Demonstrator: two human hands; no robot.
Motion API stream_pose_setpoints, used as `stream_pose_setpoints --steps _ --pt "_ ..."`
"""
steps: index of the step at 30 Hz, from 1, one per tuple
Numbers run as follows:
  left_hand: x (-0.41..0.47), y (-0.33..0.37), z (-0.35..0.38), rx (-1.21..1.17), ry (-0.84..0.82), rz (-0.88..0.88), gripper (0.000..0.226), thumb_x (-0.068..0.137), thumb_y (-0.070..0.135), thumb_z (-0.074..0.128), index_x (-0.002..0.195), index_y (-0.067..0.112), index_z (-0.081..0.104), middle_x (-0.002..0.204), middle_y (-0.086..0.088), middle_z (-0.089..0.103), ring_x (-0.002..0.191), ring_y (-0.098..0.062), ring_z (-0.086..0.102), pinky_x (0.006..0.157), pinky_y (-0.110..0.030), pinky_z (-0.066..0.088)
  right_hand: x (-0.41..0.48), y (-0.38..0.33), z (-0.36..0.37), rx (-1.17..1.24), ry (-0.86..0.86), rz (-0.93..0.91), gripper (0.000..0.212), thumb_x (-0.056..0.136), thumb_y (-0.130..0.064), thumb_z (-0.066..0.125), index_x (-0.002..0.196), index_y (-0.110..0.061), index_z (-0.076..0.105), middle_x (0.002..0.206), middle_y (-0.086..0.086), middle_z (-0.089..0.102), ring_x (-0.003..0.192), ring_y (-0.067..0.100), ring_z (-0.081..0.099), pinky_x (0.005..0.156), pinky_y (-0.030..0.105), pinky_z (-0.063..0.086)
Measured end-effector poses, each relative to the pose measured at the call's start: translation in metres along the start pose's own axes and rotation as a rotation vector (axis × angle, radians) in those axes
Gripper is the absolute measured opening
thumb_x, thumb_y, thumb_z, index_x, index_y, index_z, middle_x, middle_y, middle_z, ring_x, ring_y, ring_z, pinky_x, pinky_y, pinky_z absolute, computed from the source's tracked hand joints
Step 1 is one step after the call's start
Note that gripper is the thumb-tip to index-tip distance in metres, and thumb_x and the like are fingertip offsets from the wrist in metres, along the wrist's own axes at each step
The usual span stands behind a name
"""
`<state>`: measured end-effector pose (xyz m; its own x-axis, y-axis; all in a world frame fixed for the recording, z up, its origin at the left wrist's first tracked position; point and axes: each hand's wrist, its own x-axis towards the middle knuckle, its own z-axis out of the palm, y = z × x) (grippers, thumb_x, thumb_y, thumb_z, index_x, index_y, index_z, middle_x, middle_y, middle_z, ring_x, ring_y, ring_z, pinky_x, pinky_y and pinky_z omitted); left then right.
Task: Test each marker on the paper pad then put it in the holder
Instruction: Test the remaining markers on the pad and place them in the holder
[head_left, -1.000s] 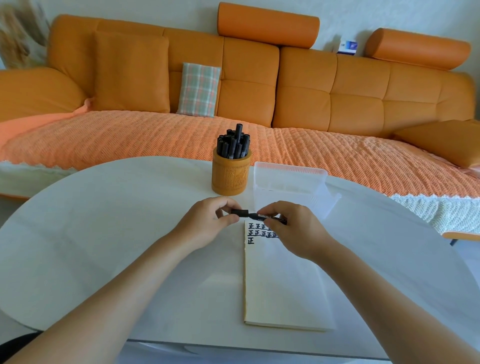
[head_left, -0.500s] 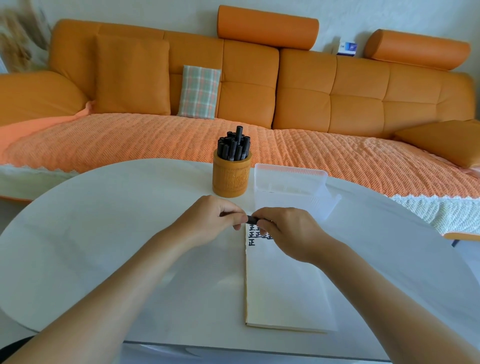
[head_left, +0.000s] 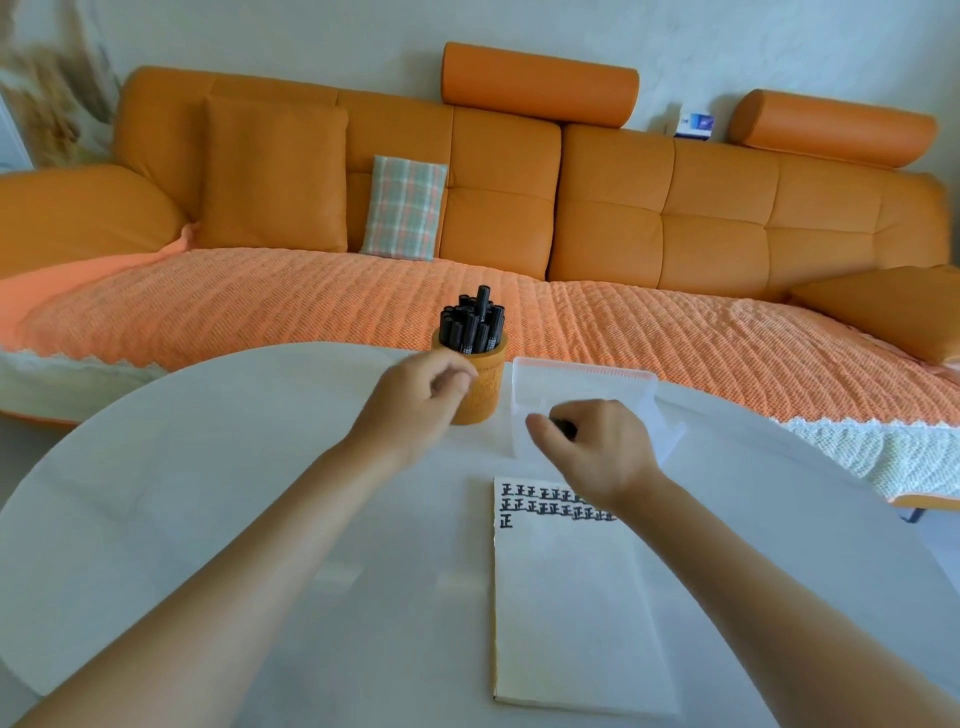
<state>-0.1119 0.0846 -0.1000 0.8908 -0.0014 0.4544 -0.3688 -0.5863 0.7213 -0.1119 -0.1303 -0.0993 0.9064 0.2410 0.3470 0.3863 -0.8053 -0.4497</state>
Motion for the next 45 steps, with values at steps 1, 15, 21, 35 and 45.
stream_pose_setpoints --steps 1,15,21,35,45 --pt "0.011 -0.001 -0.003 0.035 0.070 0.026 0.015 0.096 0.018 0.055 0.102 0.024 0.067 0.097 0.012 0.064 0.089 -0.002 0.056 0.077 -0.018 0.045 0.011 -0.001 -0.005 0.091 0.003 0.017 0.054 0.080 -0.062 0.040 0.054 -0.016 0.029 0.049 -0.004 0.028 0.048 0.013 0.028 0.050 0.030 0.025" --pt "0.120 -0.032 0.014 0.142 -0.200 -0.184 0.079 0.076 0.049 0.076 0.143 0.033 0.039 0.141 0.002 0.047 0.128 -0.020 0.048 0.095 -0.029 0.038 0.182 -0.033 -0.042 1.007 0.259 0.120 0.019 0.103 -0.004 0.039 0.107 -0.022 0.046 0.084 0.006 0.061 0.080 0.020 0.070 0.088 0.045 0.058" --pt "0.123 -0.047 0.007 -0.035 -0.267 -0.145 0.070 0.076 0.038 0.079 0.136 0.041 0.043 0.138 0.014 0.051 0.125 -0.010 0.048 0.096 -0.027 0.038 0.191 -0.038 -0.008 1.023 0.237 0.130 0.016 0.103 -0.003 0.036 0.102 -0.019 0.039 0.081 0.008 0.057 0.072 0.024 0.068 0.088 0.053 0.057" --pt "0.120 -0.051 0.007 -0.097 -0.282 -0.097 0.047 0.076 0.031 0.080 0.111 0.036 0.050 0.113 0.015 0.060 0.109 -0.006 0.056 0.093 -0.037 0.049 0.195 -0.036 -0.006 0.974 0.053 0.123 0.009 0.105 -0.007 0.038 0.105 -0.016 0.037 0.079 0.011 0.052 0.059 0.021 0.061 0.074 0.063 0.057" --pt "0.127 -0.056 0.005 -0.144 -0.259 -0.147 0.071 0.064 0.029 0.089 0.117 0.036 0.043 0.118 0.011 0.058 0.113 -0.006 0.055 0.092 -0.030 0.046 0.190 -0.038 -0.002 0.907 0.040 -0.029 0.008 0.106 -0.008 0.040 0.107 -0.015 0.039 0.076 0.005 0.056 0.067 0.019 0.066 0.085 0.062 0.054"
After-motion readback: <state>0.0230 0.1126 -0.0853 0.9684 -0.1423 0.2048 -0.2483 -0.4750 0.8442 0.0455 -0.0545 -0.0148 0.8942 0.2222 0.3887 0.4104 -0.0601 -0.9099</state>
